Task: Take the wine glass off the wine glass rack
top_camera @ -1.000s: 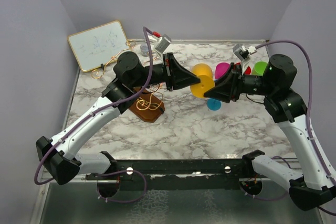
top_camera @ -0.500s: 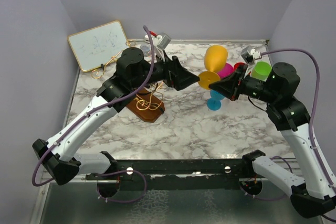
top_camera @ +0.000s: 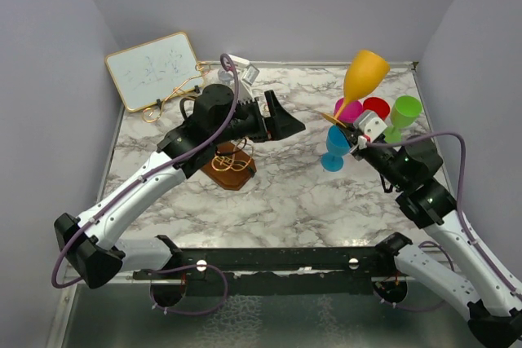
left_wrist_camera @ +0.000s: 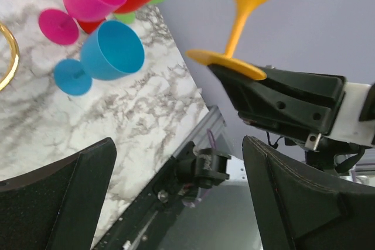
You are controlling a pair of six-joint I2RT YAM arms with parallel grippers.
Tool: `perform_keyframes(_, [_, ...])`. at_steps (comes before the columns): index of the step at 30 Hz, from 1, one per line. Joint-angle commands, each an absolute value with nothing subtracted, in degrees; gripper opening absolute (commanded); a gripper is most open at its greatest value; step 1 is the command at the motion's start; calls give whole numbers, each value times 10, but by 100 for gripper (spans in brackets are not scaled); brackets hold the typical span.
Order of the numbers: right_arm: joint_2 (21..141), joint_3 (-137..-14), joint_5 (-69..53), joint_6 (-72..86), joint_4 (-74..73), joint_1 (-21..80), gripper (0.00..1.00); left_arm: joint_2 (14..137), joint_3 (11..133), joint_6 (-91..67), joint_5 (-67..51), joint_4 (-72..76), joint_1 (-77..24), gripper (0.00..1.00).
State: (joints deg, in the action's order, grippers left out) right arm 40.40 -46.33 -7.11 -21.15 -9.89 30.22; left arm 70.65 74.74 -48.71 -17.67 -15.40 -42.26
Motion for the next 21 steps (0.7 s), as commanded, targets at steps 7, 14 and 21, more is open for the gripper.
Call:
perform_keyframes(7, [415,-466,-84,-373,39,326,2,704,711,-697,-237,-9,-424,84])
perform_keyframes(14, [417,-432,-104,-464,83,357,1,715,715,-775,-237,66,-424,81])
perform_keyframes(21, [414,-415,-123,-504,120,368,2,749,725,-799,-265,88,-424,78])
